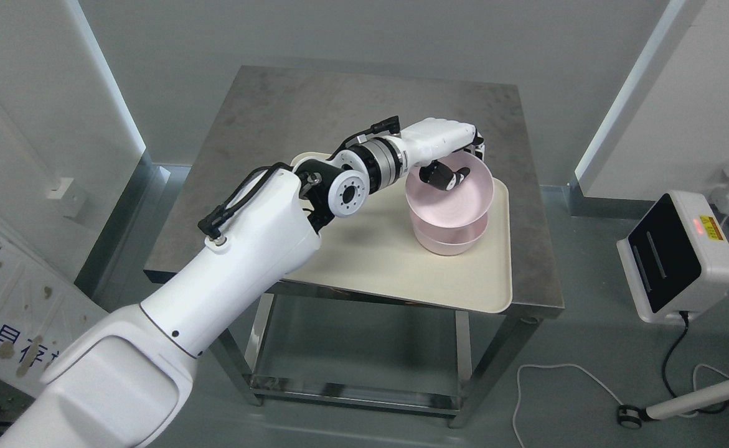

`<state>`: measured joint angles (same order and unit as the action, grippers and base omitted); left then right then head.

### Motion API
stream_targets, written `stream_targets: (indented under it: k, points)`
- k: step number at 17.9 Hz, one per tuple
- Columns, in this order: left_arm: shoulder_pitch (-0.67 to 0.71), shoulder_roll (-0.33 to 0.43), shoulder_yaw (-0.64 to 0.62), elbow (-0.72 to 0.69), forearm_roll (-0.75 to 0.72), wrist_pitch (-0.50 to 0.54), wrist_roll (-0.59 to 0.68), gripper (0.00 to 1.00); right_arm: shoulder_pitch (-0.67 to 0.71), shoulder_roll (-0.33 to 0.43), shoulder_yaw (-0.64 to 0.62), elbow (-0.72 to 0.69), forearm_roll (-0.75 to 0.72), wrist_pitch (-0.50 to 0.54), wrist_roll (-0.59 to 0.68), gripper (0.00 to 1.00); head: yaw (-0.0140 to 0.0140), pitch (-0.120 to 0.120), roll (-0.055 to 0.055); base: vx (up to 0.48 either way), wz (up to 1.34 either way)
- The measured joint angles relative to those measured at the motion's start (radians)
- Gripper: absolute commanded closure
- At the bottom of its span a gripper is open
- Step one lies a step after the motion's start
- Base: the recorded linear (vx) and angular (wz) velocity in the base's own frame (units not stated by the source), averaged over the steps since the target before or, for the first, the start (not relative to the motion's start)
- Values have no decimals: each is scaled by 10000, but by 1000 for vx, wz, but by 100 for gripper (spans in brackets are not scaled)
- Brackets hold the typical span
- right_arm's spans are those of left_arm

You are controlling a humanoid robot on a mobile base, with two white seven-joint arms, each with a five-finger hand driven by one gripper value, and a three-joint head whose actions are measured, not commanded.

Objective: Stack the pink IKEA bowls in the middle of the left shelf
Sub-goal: 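Lift the pink bowl and lower it into the other pink bowl, then release the bowl, then grasp the rim of the stacked bowls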

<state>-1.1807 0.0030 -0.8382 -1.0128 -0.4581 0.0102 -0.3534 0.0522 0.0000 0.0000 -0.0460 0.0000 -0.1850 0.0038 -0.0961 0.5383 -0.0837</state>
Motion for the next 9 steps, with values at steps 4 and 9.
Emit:
stream_targets:
  k: [4,9]
  points:
    - [10,-10,-40,136,-46,11,223,42,0,0,0,0,0,0,0,0,0,0,0,0,0]
    - [302,-17,567,-11,135,-33,218,39,0,0,0,0,0,0,0,0,0,0,0,0,0]
